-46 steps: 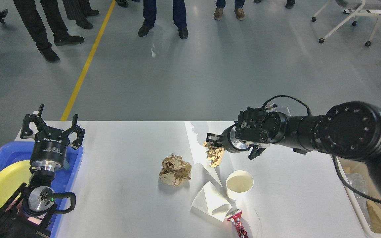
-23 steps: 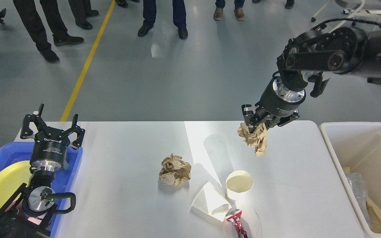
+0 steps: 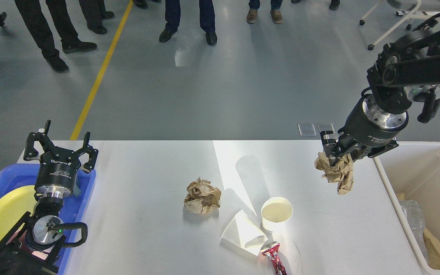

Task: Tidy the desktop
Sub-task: 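Lift the crumpled paper ball and carry it toward the white bin, then lower the paper ball into the bin and open the right gripper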

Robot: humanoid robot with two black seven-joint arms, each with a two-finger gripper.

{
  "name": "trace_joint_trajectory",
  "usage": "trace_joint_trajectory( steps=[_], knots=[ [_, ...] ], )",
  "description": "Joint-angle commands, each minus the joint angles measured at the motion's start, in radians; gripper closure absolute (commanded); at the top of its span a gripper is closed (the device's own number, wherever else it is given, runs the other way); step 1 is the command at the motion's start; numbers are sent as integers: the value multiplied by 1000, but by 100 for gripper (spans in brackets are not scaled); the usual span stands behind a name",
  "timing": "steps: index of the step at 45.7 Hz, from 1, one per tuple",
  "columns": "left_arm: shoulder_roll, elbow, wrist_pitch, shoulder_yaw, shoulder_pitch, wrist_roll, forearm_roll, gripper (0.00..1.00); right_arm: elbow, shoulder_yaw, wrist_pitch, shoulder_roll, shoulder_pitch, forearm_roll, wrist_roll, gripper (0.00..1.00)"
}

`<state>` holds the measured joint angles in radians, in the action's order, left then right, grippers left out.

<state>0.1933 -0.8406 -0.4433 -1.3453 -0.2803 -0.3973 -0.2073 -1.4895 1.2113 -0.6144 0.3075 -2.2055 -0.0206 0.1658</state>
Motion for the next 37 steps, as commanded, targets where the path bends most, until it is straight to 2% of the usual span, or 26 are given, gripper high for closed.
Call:
trace_joint_trajectory(
  steps=[1,12,19,25,32,37],
  knots=[
    [0,0,0,0,0,0,0,4,23,31,22,96,55,-10,-2,100],
    [0,0,0,0,1,-2,0,4,175,73,24,287,193,-74,-2,100],
    [0,0,0,0,1,-2,0,4,342,40,25,410,348,-130,-6,100],
    [0,0,0,0,1,-2,0,4,501,-42,45,455,550,-133,-8,100],
    [0,0,0,0,1,-2,-1,4,656,-203,171,470,823,-134,-6,100],
    [0,0,0,0,1,-2,0,4,752,-346,352,447,1058,-133,-5,100]
  ],
)
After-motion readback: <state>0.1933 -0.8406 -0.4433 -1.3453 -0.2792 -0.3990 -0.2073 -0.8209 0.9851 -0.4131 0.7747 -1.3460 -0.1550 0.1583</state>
